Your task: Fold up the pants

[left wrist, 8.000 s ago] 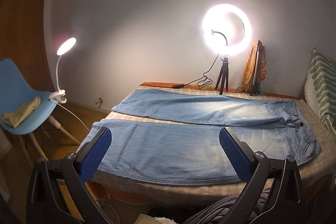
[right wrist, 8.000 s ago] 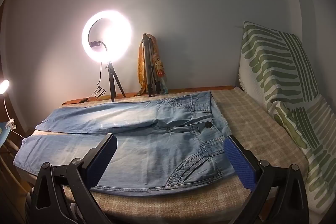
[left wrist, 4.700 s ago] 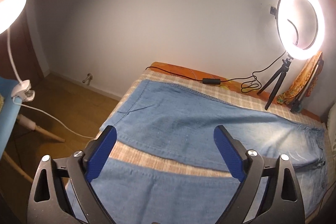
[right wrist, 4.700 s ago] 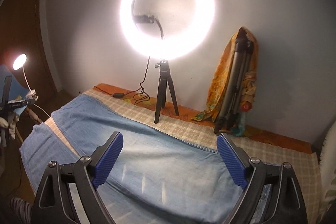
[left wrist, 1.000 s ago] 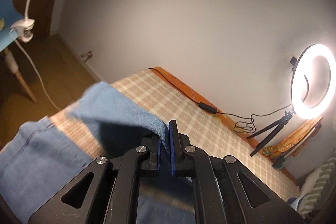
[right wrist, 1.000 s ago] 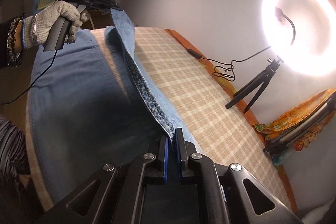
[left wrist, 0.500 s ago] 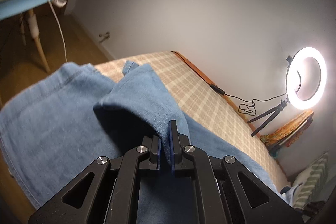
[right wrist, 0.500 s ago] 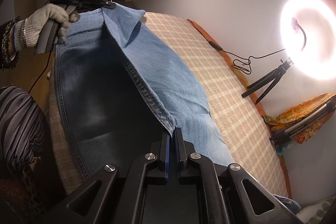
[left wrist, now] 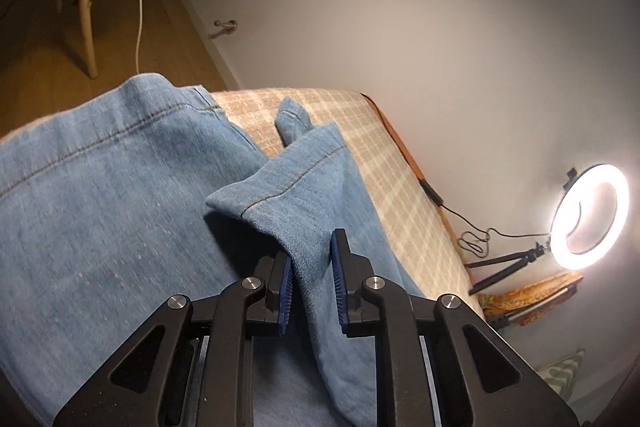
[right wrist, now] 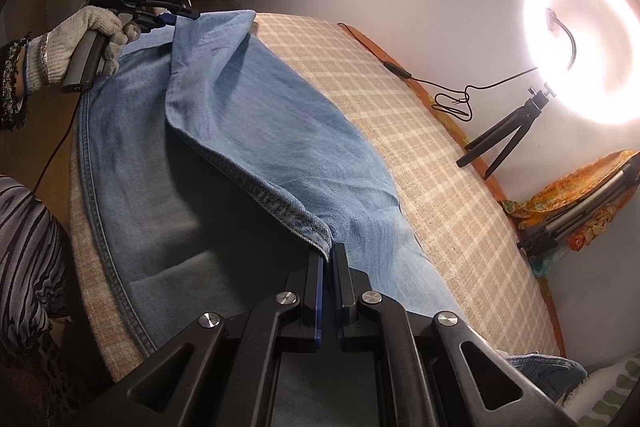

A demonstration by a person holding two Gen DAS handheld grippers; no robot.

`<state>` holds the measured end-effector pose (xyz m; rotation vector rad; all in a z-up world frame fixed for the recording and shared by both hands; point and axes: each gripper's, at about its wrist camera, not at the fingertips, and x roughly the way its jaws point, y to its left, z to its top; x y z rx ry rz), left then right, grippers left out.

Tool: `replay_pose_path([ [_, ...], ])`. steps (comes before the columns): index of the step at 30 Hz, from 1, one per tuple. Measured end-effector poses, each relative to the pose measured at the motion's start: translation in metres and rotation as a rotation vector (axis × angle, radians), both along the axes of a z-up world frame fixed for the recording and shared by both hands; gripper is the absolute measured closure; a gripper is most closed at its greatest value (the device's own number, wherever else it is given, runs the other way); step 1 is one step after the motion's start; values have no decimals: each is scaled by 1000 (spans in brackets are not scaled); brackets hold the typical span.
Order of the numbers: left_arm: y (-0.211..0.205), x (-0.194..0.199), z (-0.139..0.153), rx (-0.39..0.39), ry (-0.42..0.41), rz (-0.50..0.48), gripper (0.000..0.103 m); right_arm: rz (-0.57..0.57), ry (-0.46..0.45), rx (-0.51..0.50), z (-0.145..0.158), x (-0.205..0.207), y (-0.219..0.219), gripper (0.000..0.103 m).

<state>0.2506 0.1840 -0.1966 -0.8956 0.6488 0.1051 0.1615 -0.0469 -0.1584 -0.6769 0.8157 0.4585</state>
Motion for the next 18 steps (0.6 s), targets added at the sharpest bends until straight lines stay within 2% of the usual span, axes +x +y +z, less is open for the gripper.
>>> replay_pose_path([
  [2,3,2,-1,-15,3,8,91,-5,-1,-1,-1,0,0,102],
  [3,3,2,0,-2,-1,12,97,-9,-1,2,0,1,0,102],
  [5,4,2,3,22,-18,11,98,-15,-3,3,0,1,0,102],
  [8,10,-7,13,9,-62,28,99,-25,-20,-3,4,0,0,102],
  [13,24,-49,41,68,-152,61,99,-24,-62,8,30,-13,-1,102],
  [15,29,-66,43,100,-153,59,99,-7,-57,24,40,-24,-1,102],
  [18,32,-88,37,152,-131,67,99,46,-31,5,38,-44,9,102],
])
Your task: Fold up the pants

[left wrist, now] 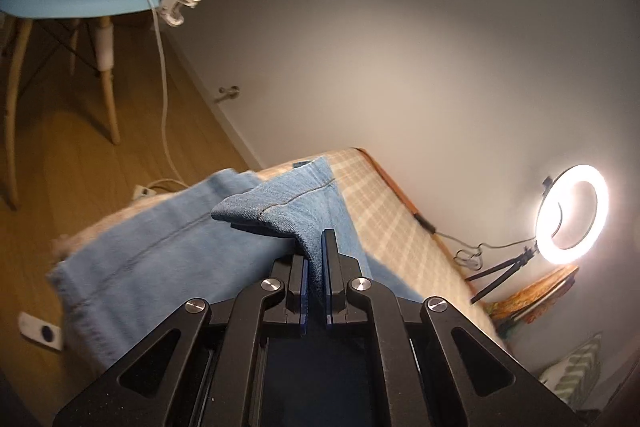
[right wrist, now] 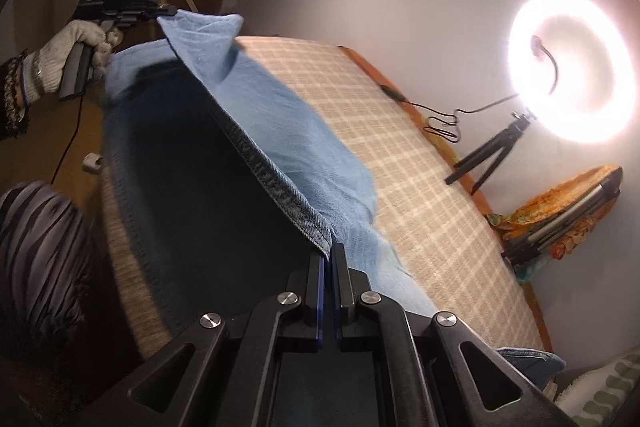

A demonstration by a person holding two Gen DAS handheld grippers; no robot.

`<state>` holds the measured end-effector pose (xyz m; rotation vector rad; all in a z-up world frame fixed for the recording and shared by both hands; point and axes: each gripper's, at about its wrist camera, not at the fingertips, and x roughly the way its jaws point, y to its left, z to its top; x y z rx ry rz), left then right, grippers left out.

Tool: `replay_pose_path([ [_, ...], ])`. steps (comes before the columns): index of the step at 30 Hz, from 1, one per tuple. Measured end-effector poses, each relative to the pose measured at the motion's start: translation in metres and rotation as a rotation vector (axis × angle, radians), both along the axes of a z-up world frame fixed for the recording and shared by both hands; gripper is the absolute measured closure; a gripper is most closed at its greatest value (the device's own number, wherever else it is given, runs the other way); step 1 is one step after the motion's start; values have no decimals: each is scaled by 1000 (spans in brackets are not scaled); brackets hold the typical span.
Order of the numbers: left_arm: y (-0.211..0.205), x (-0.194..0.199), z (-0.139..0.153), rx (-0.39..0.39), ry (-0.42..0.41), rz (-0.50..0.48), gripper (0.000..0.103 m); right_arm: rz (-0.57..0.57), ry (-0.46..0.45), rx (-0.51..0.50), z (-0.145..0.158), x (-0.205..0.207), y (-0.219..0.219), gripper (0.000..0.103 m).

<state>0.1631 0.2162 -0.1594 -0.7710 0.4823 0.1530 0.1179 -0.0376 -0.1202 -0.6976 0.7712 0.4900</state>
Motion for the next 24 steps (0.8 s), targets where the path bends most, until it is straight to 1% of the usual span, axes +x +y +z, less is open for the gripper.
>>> replay_pose_path([
  [3,6,-18,-13,-1,29,31,99,57,43,-49,-16,-19,14,103],
  [5,7,-27,-22,19,47,48,99,77,82,-68,-29,-25,20,103],
  [7,8,-30,-32,15,69,47,99,89,108,-84,-40,-27,25,103],
  [11,16,-24,-50,-36,104,18,99,95,141,-111,-56,-25,26,103],
  [13,22,-18,-53,-66,124,21,95,84,152,-112,-60,-21,24,103],
  [14,25,-16,-54,-78,133,30,87,80,155,-110,-61,-21,23,103],
  [17,36,-8,-56,-112,141,59,86,74,161,-106,-63,-19,21,103],
  [18,37,-7,-56,-105,136,65,86,75,163,-110,-64,-20,21,103],
  [19,38,-6,-55,-81,132,71,87,77,164,-115,-65,-21,21,103],
  [20,37,-5,-53,-57,133,70,90,78,166,-119,-66,-22,22,103],
  [21,37,-3,-52,-37,132,59,95,78,168,-121,-67,-23,21,103],
  [24,35,-1,-47,-1,115,42,96,76,163,-121,-67,-23,20,103],
])
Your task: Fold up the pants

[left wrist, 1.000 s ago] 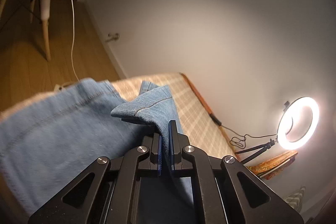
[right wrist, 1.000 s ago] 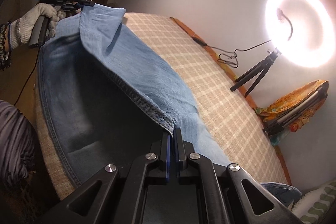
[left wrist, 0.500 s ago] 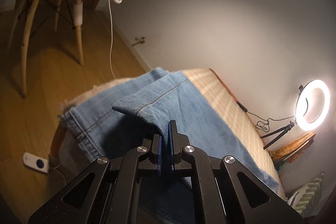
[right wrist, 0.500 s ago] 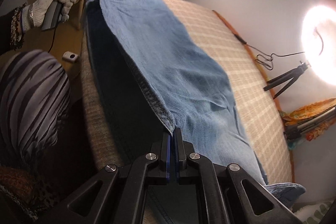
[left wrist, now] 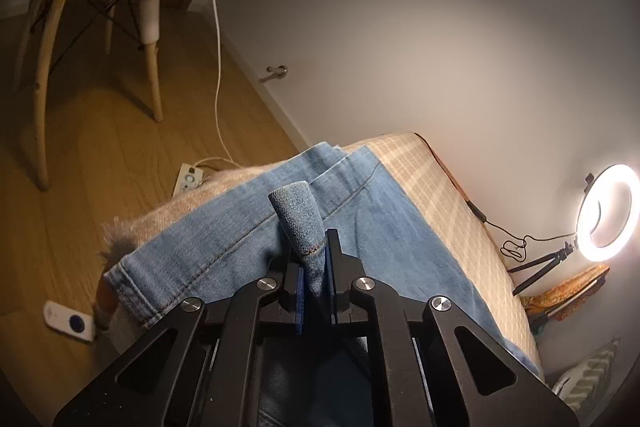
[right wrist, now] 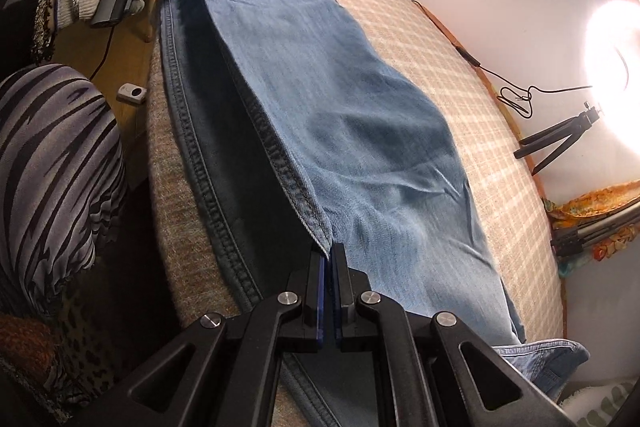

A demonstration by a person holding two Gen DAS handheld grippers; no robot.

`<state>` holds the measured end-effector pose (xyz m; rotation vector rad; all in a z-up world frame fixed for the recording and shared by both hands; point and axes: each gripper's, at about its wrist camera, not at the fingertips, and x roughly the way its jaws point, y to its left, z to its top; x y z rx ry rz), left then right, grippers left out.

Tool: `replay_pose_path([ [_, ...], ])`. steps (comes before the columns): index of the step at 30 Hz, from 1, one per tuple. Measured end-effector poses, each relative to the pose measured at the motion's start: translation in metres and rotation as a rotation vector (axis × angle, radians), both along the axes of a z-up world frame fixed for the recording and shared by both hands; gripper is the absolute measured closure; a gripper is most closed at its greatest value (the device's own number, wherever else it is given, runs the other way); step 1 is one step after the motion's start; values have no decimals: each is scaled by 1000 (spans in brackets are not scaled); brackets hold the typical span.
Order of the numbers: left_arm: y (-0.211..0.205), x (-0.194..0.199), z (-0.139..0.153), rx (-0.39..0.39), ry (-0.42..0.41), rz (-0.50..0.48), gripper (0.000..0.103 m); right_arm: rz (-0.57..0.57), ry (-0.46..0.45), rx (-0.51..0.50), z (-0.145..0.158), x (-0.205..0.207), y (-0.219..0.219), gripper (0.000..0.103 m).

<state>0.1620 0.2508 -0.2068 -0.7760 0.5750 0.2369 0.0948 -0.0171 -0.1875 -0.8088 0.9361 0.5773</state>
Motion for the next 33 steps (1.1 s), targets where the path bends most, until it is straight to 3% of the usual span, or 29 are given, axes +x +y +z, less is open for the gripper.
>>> replay_pose_path([
  [6,8,-32,13,49,-68,59,97,-12,-23,48,13,-1,4,102],
  [10,13,-49,-3,56,-34,75,97,20,-8,38,7,-1,10,103],
  [14,18,-51,-20,-21,-11,92,97,26,47,17,-12,4,9,103],
  [18,10,-53,-15,66,-5,75,97,34,54,8,-13,2,6,102],
  [22,20,-48,-23,2,10,58,96,17,70,22,-14,10,4,103],
  [29,17,-48,-10,131,77,44,91,-20,109,63,-18,7,4,102],
  [33,22,-46,-9,131,92,21,91,-79,114,157,-8,8,0,102],
])
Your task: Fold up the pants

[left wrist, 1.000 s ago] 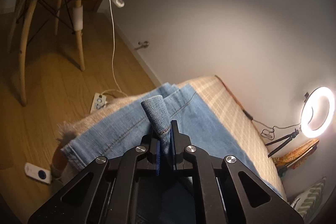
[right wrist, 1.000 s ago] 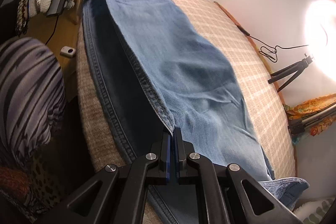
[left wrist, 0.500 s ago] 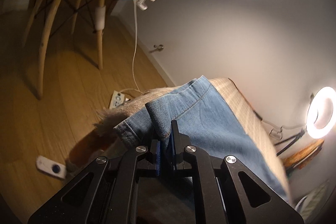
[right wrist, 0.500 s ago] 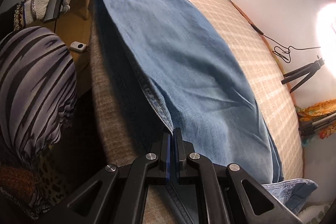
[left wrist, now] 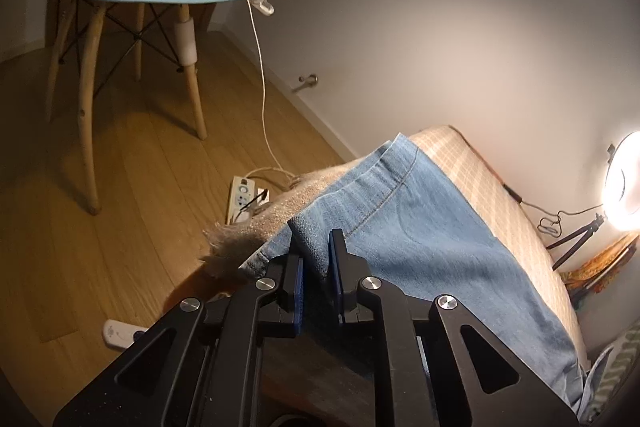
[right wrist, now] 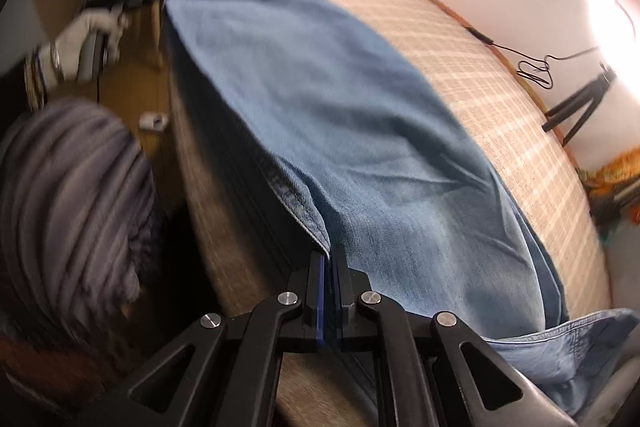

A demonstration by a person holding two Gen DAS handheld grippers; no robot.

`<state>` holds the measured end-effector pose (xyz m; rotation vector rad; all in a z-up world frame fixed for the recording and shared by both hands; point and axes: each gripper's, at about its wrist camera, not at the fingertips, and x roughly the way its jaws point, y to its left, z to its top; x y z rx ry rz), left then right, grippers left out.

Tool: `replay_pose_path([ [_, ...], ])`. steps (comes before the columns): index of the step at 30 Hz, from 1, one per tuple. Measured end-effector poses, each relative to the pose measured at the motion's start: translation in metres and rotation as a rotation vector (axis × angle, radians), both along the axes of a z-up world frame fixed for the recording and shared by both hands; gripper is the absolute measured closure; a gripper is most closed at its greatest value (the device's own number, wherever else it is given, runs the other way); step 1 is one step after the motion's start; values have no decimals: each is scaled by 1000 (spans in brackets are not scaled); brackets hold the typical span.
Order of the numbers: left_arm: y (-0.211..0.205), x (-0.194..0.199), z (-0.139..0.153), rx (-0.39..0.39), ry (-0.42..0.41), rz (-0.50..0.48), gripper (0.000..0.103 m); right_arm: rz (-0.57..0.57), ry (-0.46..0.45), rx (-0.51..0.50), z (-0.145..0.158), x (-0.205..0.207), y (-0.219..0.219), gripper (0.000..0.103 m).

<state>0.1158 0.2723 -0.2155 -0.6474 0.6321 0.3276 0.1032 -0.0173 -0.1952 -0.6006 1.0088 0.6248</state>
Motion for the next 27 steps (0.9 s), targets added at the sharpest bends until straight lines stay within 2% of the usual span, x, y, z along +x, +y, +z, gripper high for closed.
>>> replay_pose_path([
  [4,-4,2,11,66,35,-29,88,6,6,-30,-12,-4,1,101],
  [6,-2,-2,18,71,41,-12,84,-18,14,0,-10,-3,-4,97],
  [7,3,-4,20,50,46,4,84,-34,20,20,-7,-1,-7,96],
  [8,7,-6,21,24,47,11,83,-50,26,41,-5,1,-10,90],
  [9,10,-8,22,2,47,17,83,-70,29,67,-2,2,-13,78],
  [11,10,-10,27,-8,35,4,83,-105,9,111,6,2,-19,67],
  [12,8,-10,31,-1,35,-15,82,-126,-7,137,12,0,-23,66],
  [13,4,-9,35,0,33,-39,82,-141,-17,155,15,0,-26,65],
  [16,-11,-3,47,-6,17,-120,77,-211,-52,202,26,1,-39,48],
  [18,-26,3,56,-22,1,-182,67,-270,-85,222,35,2,-50,34],
  [21,-57,18,74,-40,-37,-302,59,-333,-137,217,47,-3,-62,26],
  [25,-100,40,93,-53,-68,-449,57,-420,-207,229,66,-16,-80,19],
  [27,-124,49,101,-61,-79,-525,50,-465,-232,236,73,-19,-92,17],
])
